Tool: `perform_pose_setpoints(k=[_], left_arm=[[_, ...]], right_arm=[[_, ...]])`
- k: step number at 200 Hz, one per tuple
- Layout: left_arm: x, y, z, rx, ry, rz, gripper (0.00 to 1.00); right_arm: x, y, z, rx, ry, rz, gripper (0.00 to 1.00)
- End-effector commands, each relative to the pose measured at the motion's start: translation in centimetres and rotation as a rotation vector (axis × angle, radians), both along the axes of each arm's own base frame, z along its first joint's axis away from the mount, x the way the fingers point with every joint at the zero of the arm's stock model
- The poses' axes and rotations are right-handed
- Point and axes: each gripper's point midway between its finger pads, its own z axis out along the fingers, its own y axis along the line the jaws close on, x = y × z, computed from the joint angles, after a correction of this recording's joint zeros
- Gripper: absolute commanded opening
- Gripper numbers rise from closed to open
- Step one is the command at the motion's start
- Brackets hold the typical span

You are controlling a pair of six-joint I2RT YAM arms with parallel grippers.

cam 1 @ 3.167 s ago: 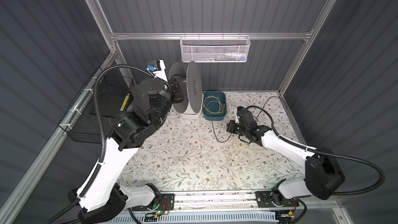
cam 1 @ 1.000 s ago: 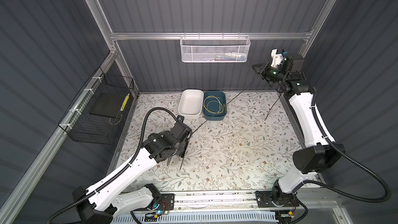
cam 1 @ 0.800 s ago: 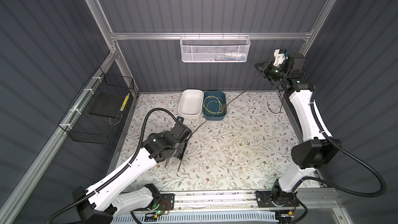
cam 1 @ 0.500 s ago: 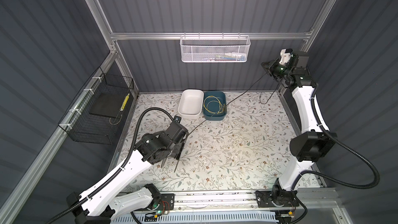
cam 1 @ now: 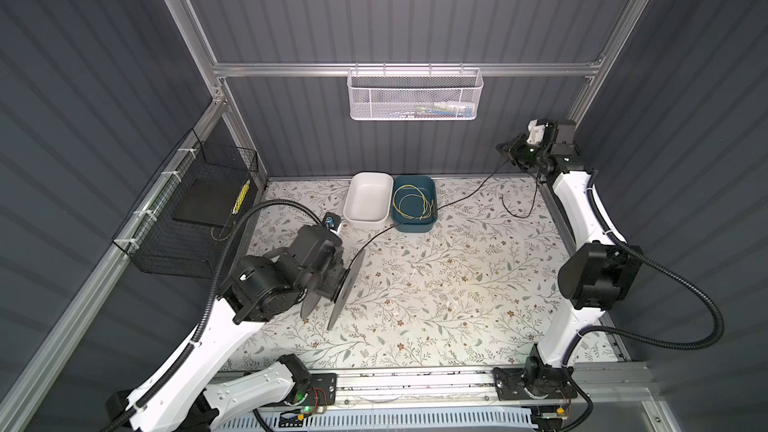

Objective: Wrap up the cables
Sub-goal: 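Carry the cable to the far corner with the right gripper while left holds spool, then turn the grey spool with the left gripper while the right gripper returns toward it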

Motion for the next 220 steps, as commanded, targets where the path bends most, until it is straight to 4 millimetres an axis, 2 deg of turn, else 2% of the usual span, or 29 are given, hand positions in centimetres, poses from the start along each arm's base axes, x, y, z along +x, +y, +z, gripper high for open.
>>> perform_pose_setpoints(k=[1,30,60,63,72,106,123,140,164,190,220], left_arm=[[-1.1,-1.0,4.7,-0.119,-0.083,-0.114,0.0],[-0.9,-1.6,8.7,-0.218,-0.185,-0.13,0.0],[-0.6,-3.7,13.9,-0.389,-0.285,-0.181,0.0],[-0.4,-4.0,15.0,-0.423,-0.314,-0.182,0.0],[0.2,-4.3,16.5,-0.475,-0.343,-0.161,0.0],[2.6,-6.2,20.2,-0.633,-0.405,-0.097,0.0],[3.8,-6.8,21.3,-0.686,-0.438,-0.063,0.0],[5.0,-7.6,22.1,-0.727,-0.457,-0.037,0.0],[6.8,-8.1,22.2,-0.739,-0.471,0.026,0.0],[8.9,-7.4,21.3,-0.715,-0.501,0.155,0.0],[11.6,-5.1,18.5,-0.608,-0.566,0.382,0.0]], right_arm=[[-0.3,-0.6,-0.9,-0.036,-0.019,-0.038,0.0],[-1.6,-0.6,-5.1,-0.067,0.045,-0.041,0.0],[-4.8,0.4,-9.6,-0.126,0.104,-0.026,0.0],[-5.1,0.7,-10.1,-0.132,0.109,-0.02,0.0],[-6.1,1.0,-11.5,-0.17,0.126,-0.028,0.0],[-11.1,4.7,-16.2,-0.231,0.179,0.007,0.0],[-13.3,7.3,-17.4,-0.258,0.178,0.044,0.0],[-15.3,9.7,-18.2,-0.303,0.178,0.09,0.0],[-18.2,12.5,-18.3,-0.347,0.159,0.143,0.0],[-21.4,13.6,-17.9,-0.369,0.129,0.155,0.0],[-25.0,14.5,-16.3,-0.411,0.075,0.182,0.0]])
